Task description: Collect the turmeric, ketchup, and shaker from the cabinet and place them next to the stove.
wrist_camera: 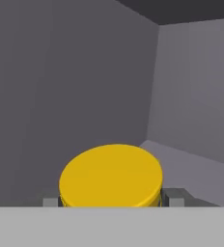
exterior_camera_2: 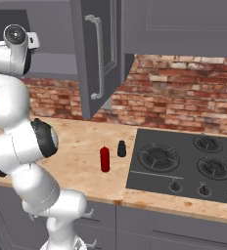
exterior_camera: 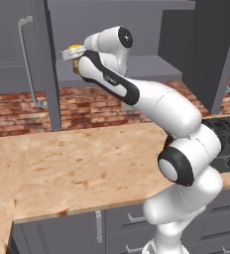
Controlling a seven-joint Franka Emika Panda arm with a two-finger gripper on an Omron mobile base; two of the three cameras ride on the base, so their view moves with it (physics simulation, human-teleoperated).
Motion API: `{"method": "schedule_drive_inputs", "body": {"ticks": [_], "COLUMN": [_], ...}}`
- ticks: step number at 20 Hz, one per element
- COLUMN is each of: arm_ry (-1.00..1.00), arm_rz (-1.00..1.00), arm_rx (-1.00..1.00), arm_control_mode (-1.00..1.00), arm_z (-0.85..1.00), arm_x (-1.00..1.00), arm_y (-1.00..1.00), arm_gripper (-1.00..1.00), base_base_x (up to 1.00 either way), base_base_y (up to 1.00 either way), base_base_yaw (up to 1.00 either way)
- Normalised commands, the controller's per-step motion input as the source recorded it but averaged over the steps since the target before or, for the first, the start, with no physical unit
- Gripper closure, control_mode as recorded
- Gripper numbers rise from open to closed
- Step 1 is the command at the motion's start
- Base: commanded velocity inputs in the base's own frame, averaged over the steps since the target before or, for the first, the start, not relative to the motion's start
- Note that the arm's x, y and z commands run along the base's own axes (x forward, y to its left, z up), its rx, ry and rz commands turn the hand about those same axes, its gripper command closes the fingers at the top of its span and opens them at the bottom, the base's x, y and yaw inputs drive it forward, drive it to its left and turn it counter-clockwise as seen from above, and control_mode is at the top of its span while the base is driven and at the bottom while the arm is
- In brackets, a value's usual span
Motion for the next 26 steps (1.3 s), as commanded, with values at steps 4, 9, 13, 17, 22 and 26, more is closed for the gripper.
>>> {"method": "schedule_drive_inputs", "body": {"ticks": [4, 9, 13, 17, 22, 26], "arm_ry": [-0.04, 0.00, 0.00, 0.00, 0.00, 0.01], "arm_rz": [-0.14, -0.18, -0.24, -0.28, -0.35, -0.36], "arm_rx": [0.01, 0.05, 0.08, 0.07, 0.02, 0.01], "arm_control_mode": [-1.00, -1.00, -1.00, -1.00, -1.00, -1.00], "arm_z": [0.09, 0.07, 0.00, -0.01, -0.31, -0.36], "arm_x": [-0.76, -0.80, -0.85, -0.90, -0.78, -0.67], "arm_y": [-0.33, -0.45, -0.51, -0.47, -0.36, -0.33], "arm_gripper": [1.00, 1.00, 1.00, 1.00, 1.00, 1.00], "base_base_x": [0.00, 0.00, 0.00, 0.00, 0.00, 0.00], "base_base_y": [0.00, 0.00, 0.00, 0.00, 0.00, 0.00], "base_base_yaw": [0.00, 0.00, 0.00, 0.00, 0.00, 0.00]}}
